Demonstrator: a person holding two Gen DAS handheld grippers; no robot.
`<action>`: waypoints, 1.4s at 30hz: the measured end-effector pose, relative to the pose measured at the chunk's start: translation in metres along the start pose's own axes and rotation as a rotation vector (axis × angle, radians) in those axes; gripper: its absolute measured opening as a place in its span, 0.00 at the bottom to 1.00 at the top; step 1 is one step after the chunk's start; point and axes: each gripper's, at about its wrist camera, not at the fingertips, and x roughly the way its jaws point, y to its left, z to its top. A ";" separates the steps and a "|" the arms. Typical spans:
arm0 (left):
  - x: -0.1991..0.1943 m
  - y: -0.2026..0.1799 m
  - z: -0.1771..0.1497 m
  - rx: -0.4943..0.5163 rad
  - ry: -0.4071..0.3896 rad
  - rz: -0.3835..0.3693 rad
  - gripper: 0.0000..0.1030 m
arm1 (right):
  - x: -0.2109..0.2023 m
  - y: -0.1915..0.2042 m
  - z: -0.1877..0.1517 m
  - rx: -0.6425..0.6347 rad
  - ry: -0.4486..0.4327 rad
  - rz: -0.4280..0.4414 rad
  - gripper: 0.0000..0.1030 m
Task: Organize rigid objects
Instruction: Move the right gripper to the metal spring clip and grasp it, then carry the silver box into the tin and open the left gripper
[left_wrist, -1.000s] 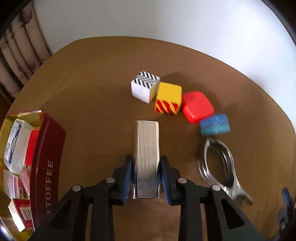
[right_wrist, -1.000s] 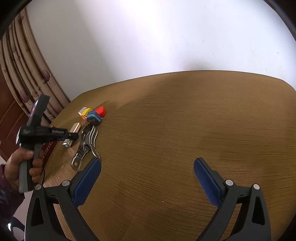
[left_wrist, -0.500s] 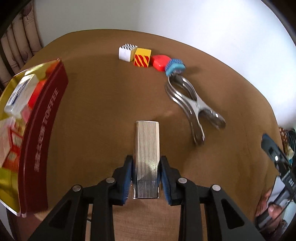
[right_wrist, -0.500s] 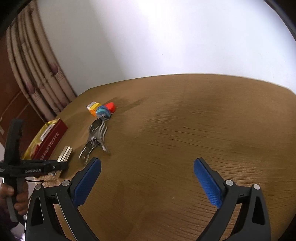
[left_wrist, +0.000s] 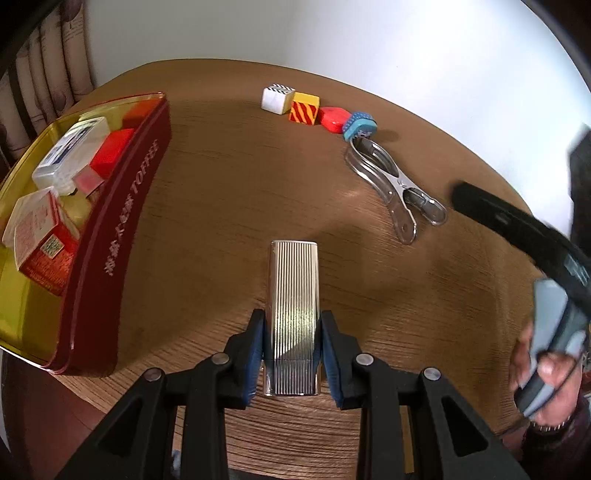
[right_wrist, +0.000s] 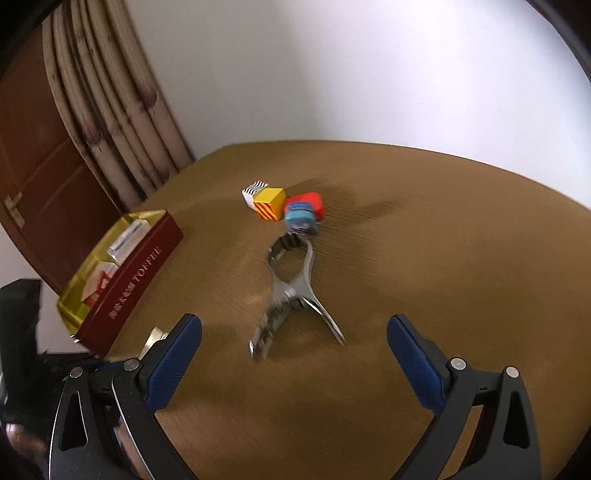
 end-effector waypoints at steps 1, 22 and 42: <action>0.000 0.002 -0.001 -0.002 -0.004 -0.005 0.29 | 0.007 0.004 0.005 -0.007 0.020 -0.009 0.97; -0.015 0.010 -0.003 -0.006 -0.023 -0.059 0.29 | 0.065 0.016 0.017 -0.062 0.256 -0.147 0.35; -0.128 0.131 0.048 -0.127 -0.181 0.171 0.29 | 0.042 -0.010 -0.003 0.186 0.216 0.004 0.34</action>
